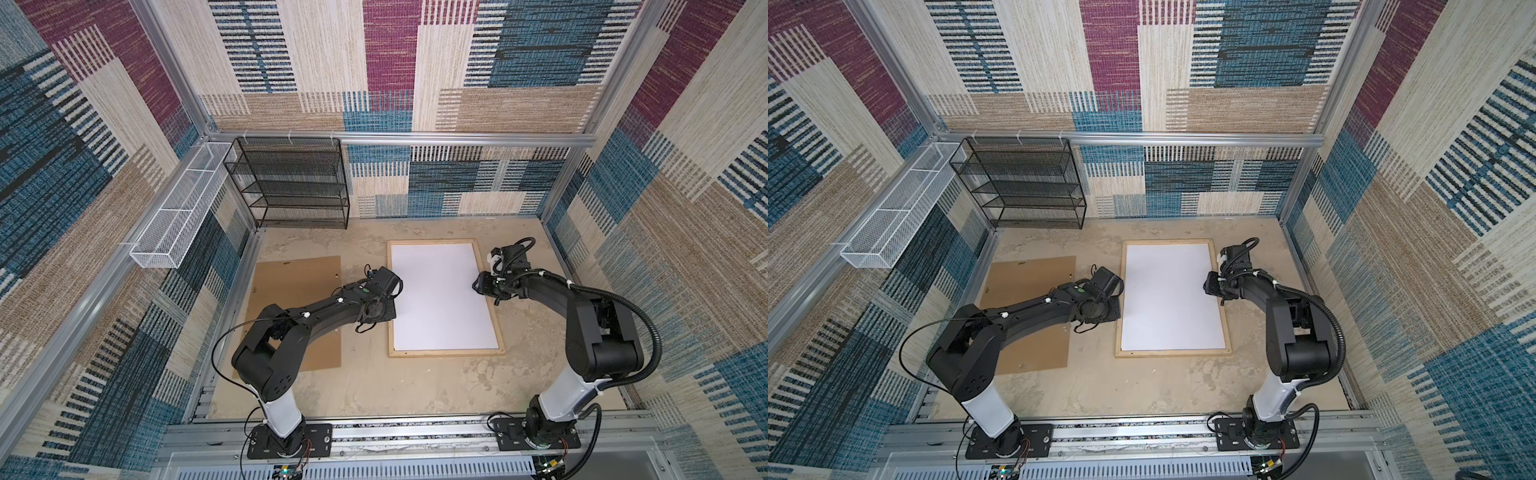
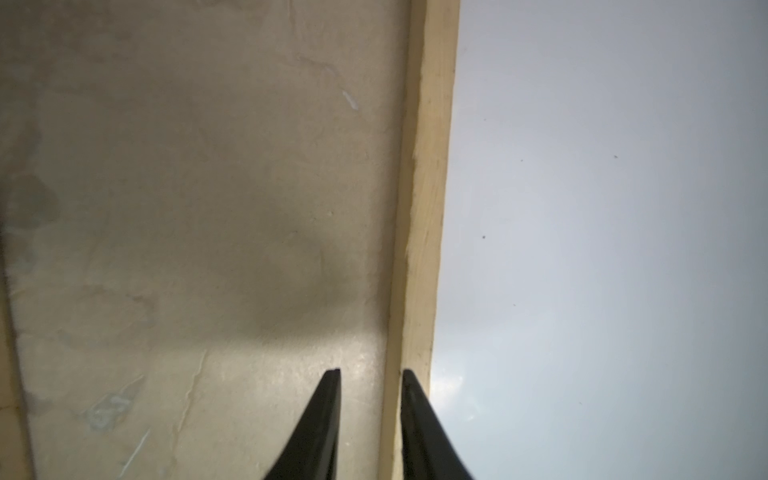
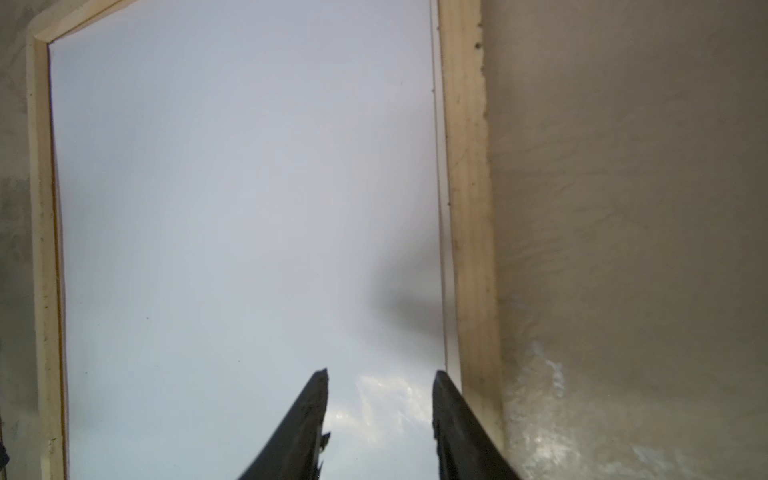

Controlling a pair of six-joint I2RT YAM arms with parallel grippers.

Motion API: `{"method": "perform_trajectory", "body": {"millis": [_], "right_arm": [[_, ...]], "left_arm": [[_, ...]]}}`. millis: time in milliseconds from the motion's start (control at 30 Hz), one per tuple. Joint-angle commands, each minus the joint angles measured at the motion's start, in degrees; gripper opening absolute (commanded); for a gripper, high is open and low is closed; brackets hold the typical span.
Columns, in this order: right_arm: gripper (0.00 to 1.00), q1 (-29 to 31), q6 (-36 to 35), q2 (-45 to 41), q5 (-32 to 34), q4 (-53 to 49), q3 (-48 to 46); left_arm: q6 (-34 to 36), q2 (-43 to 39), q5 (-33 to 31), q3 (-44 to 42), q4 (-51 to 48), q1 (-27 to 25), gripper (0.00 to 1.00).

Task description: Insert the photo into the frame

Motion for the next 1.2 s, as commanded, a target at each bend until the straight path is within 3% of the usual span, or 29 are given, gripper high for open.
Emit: {"method": "perform_trajectory", "body": {"millis": [0, 267, 733, 967, 1167], "right_arm": [[0.38, 1.01, 0.63, 0.45, -6.54, 4.13, -0.33], [0.33, 6.61, 0.67, 3.40, -7.65, 4.88, -1.20], [0.34, 6.85, 0.22, 4.48, -0.59, 2.43, -1.52], [0.34, 6.87, -0.34, 4.37, 0.87, 1.19, -0.58], [0.34, 6.84, -0.46, 2.14, -0.71, 1.61, -0.52]], "left_arm": [[2.45, 0.12, -1.24, 0.67, -2.26, 0.62, 0.29], [2.84, -1.07, -1.46, -1.11, -2.98, 3.36, 0.29], [3.67, -10.61, -4.00, -8.34, -5.39, 10.25, 0.29], [2.60, -12.47, -3.12, -12.43, -4.78, 12.66, 0.30], [2.36, -14.49, -6.43, -12.79, -7.71, 14.12, 0.30]]}}
